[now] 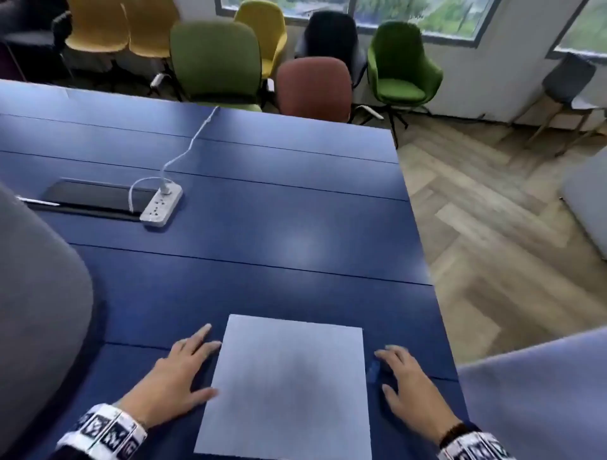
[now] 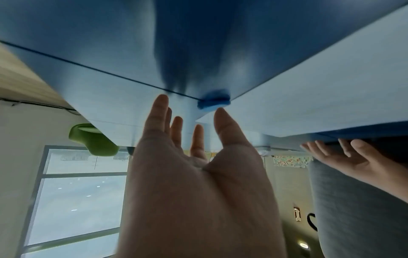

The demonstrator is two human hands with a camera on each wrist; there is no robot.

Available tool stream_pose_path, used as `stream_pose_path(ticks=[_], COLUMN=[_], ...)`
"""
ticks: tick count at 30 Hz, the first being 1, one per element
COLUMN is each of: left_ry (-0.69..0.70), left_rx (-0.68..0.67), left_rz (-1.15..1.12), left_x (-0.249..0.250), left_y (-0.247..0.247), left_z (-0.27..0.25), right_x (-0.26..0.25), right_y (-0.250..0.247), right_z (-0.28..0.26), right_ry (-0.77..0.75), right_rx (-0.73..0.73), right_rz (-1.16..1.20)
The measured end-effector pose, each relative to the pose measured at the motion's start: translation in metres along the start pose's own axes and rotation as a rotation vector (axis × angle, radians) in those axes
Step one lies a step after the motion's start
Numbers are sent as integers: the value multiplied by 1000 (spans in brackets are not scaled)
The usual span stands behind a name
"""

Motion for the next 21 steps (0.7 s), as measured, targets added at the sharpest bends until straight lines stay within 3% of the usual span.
stream_pose_path(ticks=[5,12,21], left_ry=[65,116,122], left_rx=[-77,-100,-92], left_rz=[142,272,232], left_x=[-8,-9,-5], left_y=[7,22,23], left_z=[29,42,38], right_x=[5,16,3], right_y=[21,31,26], right_z=[14,19,24], right_ry=[-66,-136,-90], right_rx=[-48,14,30], right_rz=[-139,-212,-214])
Point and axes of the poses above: each hand's wrist, its own z-axis towards the middle knuckle, its own y-axis out of the palm, x = y × z, the point moved 7 cm from there along z, towards the middle knuckle, and after that the axes turned 9 degrees about z, right-handed, at the moved point
